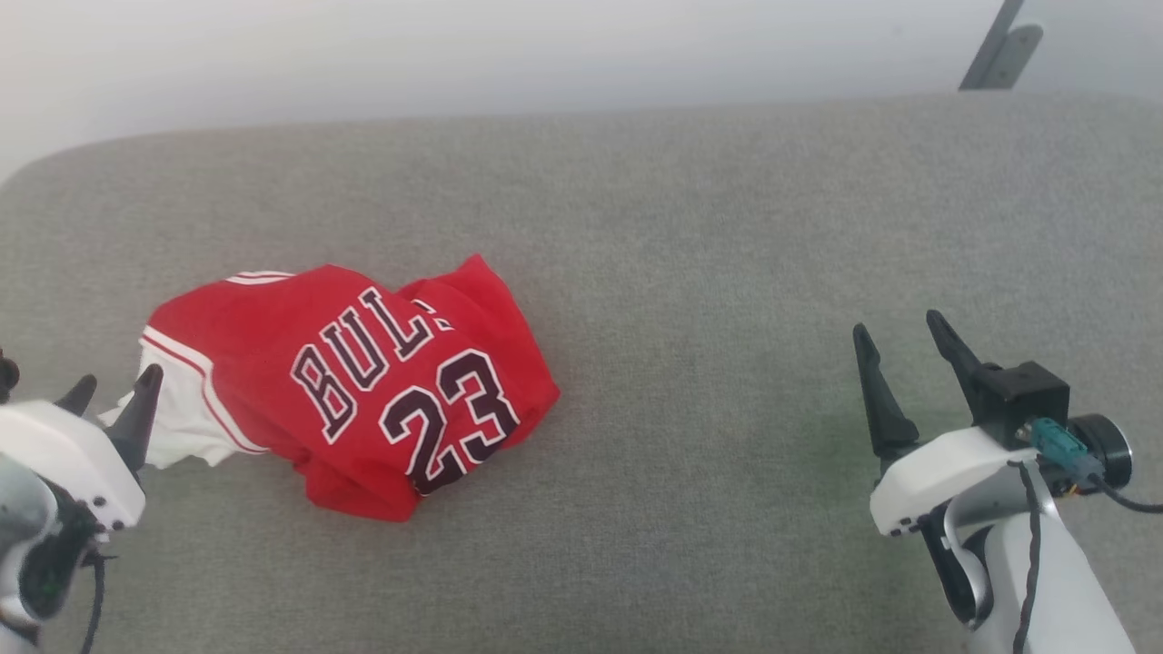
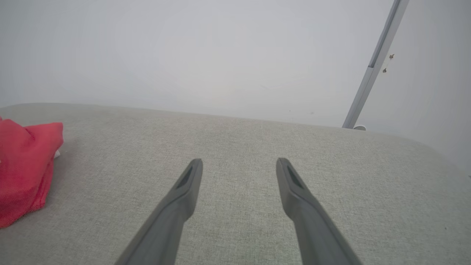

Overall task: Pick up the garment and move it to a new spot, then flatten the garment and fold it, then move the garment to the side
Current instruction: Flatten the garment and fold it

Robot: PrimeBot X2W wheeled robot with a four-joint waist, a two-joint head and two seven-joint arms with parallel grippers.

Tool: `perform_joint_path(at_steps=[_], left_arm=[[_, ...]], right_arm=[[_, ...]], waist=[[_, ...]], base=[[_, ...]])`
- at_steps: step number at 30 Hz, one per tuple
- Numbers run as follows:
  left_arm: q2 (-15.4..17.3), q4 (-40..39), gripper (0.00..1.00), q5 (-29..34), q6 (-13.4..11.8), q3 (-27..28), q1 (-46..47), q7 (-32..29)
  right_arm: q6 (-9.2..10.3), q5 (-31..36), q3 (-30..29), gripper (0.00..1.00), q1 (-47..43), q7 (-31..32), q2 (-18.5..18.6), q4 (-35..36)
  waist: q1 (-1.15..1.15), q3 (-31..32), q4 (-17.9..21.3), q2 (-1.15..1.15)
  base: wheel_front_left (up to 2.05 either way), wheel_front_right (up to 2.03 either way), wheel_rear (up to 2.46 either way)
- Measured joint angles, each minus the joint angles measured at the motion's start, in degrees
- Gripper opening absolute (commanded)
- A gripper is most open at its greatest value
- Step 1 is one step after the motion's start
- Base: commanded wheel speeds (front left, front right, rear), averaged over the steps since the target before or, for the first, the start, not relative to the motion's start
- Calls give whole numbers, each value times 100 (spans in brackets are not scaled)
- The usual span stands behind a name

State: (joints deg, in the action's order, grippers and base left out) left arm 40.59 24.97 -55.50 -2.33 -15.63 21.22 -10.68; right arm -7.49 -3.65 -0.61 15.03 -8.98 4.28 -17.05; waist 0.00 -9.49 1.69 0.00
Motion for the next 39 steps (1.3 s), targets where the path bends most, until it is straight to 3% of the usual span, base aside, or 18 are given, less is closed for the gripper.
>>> perform_joint_path(at_steps=[6,13,20,25,39], left_arm=[[-45,-651,100,335,31,105,-738,1215],[-294,-1193,100,572,-196,291,-1560,2259],[-772,-1466,100,628,-304,426,-1993,2508],[-1168,-1562,100,793,-286,491,-2082,2551],[-1965,-1247,100,1294,225,716,-1835,2565]], right_arm=[[0,-35,29,100,-143,77,37,40],[0,-93,76,100,-225,194,127,147],[0,-204,336,100,-180,445,248,225],[0,-546,954,100,224,866,414,181],[-1,-1719,2650,100,1369,2472,995,-631]], waist=[[0,300,-144,0],[0,454,-401,0],[0,452,-807,0],[0,365,-1277,0],[0,15,-2196,0]], base=[[0,0,0],[0,0,0],[0,0,0],[0,0,0],[0,0,0]])
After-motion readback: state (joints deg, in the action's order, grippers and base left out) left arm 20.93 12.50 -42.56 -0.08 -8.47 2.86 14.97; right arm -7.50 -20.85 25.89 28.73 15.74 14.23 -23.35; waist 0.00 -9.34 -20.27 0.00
